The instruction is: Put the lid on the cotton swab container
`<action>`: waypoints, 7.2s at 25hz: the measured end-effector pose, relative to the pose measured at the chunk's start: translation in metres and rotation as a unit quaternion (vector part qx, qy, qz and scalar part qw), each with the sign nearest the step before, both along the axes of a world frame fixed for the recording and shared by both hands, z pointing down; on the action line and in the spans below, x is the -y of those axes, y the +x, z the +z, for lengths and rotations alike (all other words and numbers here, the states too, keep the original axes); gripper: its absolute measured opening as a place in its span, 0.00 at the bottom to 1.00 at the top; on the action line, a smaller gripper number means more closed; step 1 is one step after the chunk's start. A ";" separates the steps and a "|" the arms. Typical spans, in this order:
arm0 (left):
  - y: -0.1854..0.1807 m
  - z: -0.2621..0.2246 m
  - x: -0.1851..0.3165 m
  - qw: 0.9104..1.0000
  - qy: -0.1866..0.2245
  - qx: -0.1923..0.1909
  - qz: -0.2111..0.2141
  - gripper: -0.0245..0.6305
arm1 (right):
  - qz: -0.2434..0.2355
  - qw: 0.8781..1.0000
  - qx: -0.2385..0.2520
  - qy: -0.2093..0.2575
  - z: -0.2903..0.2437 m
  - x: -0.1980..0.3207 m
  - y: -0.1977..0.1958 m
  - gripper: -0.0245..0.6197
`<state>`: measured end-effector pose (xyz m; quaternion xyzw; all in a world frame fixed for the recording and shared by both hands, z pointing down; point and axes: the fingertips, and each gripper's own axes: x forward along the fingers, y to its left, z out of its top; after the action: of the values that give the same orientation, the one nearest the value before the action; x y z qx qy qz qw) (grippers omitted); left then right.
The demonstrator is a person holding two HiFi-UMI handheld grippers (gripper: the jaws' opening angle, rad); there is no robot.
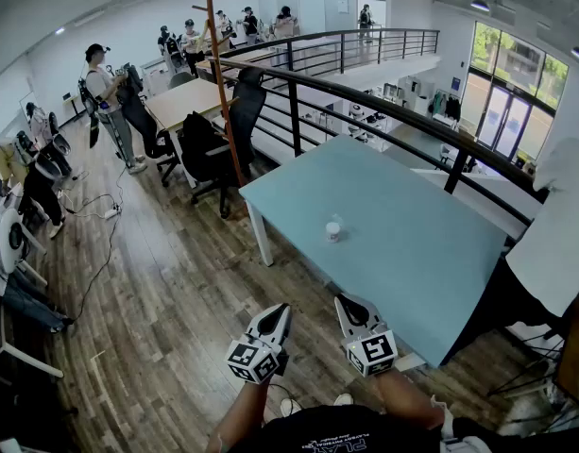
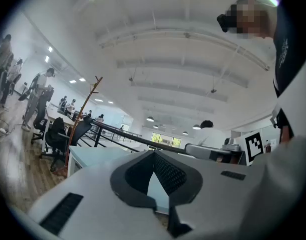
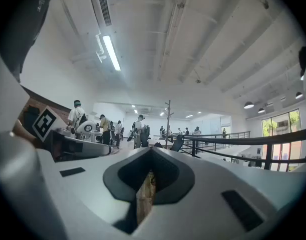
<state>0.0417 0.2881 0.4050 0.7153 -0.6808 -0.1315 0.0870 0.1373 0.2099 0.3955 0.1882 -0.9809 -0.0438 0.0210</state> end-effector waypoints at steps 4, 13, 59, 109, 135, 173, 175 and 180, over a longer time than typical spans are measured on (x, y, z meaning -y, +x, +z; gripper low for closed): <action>-0.003 0.003 -0.003 1.000 -0.005 0.002 0.002 0.06 | 0.001 1.000 0.004 -0.002 0.000 0.000 -0.005 0.06; -0.020 0.016 -0.010 1.000 -0.015 0.007 0.012 0.06 | -0.005 0.999 0.007 -0.038 0.014 -0.010 -0.026 0.07; -0.093 0.039 0.152 0.995 -0.079 0.046 0.041 0.06 | 0.009 0.993 0.007 -0.116 0.052 0.144 -0.083 0.07; -0.225 0.090 0.374 0.967 -0.094 0.075 0.226 0.06 | 0.202 0.972 0.028 -0.112 0.061 0.348 -0.194 0.07; -0.175 0.114 0.423 0.949 -0.117 0.085 0.279 0.06 | 0.229 0.964 0.009 -0.135 0.079 0.387 -0.153 0.07; -0.123 0.230 0.447 0.900 -0.113 0.174 0.383 0.47 | 0.235 0.959 -0.009 -0.156 0.177 0.411 -0.159 0.07; -0.114 0.235 0.454 0.898 -0.116 0.177 0.385 0.47 | 0.233 0.959 -0.010 -0.160 0.182 0.416 -0.154 0.07; -0.097 0.247 0.469 0.892 -0.122 0.186 0.393 0.47 | 0.227 0.960 -0.013 -0.163 0.188 0.431 -0.147 0.07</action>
<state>-0.0554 -0.1809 0.6523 0.9195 -0.3589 0.1330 0.0899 -0.0095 -0.2212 0.5836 0.3995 -0.9058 0.1205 0.0737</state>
